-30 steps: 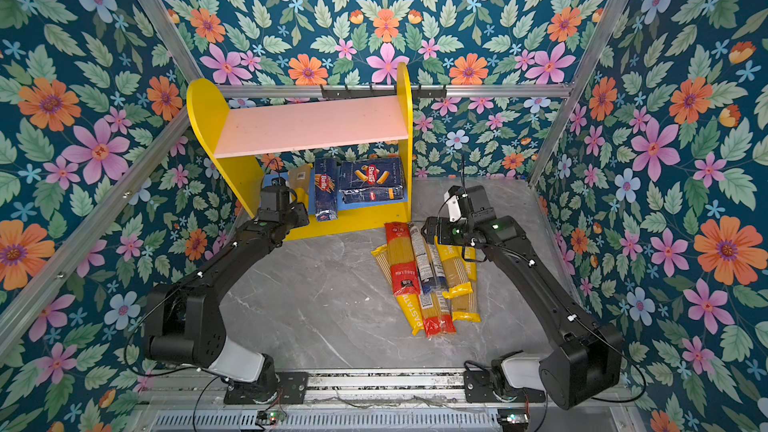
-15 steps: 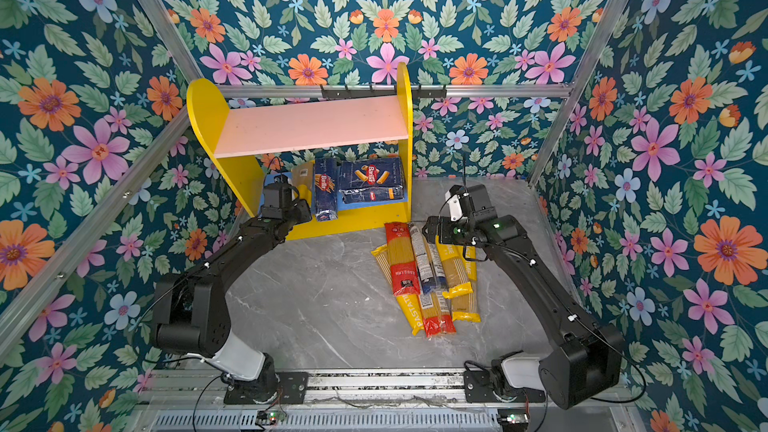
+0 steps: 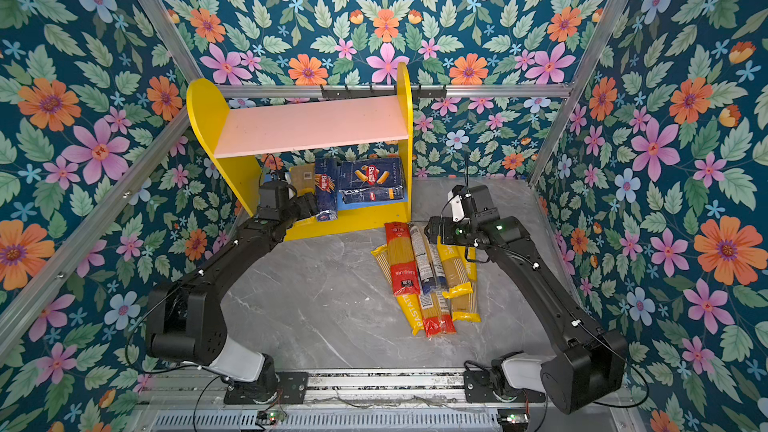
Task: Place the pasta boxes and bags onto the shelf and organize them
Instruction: 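Open the left gripper and draw it back toward the bag pile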
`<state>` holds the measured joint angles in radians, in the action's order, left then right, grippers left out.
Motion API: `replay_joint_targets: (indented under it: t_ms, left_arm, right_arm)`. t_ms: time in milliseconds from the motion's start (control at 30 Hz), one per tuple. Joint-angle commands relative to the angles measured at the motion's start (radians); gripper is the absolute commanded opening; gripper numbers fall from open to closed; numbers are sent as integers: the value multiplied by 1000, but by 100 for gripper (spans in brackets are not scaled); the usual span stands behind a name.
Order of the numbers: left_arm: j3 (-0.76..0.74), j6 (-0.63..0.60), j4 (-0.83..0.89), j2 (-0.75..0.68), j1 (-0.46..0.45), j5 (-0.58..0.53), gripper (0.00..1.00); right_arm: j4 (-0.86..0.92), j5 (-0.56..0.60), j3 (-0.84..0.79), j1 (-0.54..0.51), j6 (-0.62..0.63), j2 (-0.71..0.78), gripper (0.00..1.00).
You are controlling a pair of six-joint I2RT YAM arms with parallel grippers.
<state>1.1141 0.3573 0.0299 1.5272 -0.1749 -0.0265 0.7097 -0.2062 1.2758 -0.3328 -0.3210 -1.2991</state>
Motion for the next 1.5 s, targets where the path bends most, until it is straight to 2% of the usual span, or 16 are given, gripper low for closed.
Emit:
replay_joint_targets:
  t_ms: [0,233,533,667,867,1000,1233,1467]
  left_arm:
    - [-16,-4,-14,-27,0,-6,98]
    - [-77,11,30,-146,-13,-9,100]
    - [-234,74,123,-402,-74,-22,100]
    - [-348,144,118,-528,-145,-21,100]
    - [-517,276,42,-627,-364,-77,100]
    - [-557,308,12,-581,-503,-153,100]
    - [-546,342,-49,-407,-652,-237,100]
    - [-389,362,-59,-139,-815,-305,100]
  right_arm:
    - [18,2,3,0,-12,7,99]
    - [31,7,-20,0,-33,49,99]
    - [42,15,-104,-6,-84,96,99]
    - [45,42,-154,-39,-114,122,99]
    - [59,140,-225,-144,-180,154,99]
    - [54,170,-292,-172,-236,214,99]
    - [90,224,-359,-177,-270,304,99]
    - [109,259,-381,-178,-264,352,99]
